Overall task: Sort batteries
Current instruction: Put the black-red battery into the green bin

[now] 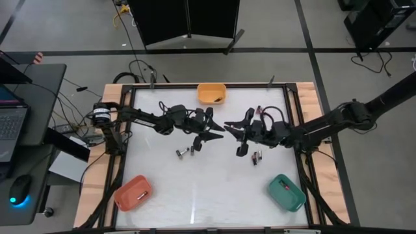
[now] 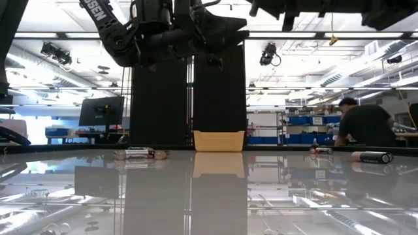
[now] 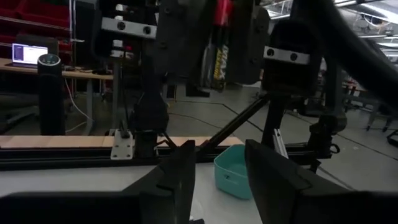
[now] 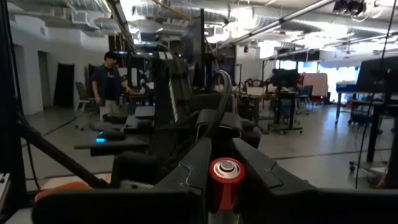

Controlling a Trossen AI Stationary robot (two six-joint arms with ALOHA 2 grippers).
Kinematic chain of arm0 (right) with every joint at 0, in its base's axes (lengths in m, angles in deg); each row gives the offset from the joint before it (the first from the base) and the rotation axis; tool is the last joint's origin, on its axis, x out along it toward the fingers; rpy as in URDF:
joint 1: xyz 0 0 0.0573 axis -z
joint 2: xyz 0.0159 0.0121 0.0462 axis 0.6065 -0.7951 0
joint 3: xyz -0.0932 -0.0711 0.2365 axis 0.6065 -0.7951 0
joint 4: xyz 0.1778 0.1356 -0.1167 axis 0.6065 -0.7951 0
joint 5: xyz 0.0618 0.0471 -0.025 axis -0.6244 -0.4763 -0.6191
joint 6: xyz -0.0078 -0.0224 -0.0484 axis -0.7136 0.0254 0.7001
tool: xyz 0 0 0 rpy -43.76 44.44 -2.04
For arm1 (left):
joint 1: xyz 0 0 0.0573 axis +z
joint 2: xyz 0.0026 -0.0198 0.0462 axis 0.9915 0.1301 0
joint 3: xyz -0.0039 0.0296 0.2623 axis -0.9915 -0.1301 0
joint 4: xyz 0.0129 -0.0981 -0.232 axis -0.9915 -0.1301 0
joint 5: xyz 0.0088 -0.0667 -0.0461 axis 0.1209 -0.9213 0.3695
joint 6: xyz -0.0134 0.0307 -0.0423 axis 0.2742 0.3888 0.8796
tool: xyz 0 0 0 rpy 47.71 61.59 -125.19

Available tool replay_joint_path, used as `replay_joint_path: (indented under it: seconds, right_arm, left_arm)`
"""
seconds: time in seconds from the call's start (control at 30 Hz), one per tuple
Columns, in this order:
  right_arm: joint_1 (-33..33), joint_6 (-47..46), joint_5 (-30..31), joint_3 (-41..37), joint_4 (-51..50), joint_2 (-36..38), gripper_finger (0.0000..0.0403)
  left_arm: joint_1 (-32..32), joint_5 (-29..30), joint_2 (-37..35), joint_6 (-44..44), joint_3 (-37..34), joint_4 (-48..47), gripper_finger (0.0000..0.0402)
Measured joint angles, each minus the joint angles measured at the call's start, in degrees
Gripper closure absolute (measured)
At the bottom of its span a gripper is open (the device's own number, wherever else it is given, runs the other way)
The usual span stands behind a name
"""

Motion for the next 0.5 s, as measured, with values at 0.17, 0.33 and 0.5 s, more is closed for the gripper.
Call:
replay_joint_path:
  seconds: [0.17,0.33,0.5]
  right_arm:
    - [-1.4,-1.7,1.3,0.4,-12.8,7.3,0.0342]
    - [-4.1,-9.2,3.4,7.0,-40.0,12.7,0.0342]
    - [-7.9,-24.4,3.5,16.4,-68.9,12.4,0.0342]
  left_arm:
    - [1.8,0.0,0.0,-0.1,0.0,0.0,0.0254]
    - [3.6,-1.2,0.0,0.0,0.0,0.1,0.0253]
    - [4.6,-1.8,0.0,-0.1,-0.1,0.2,0.0253]
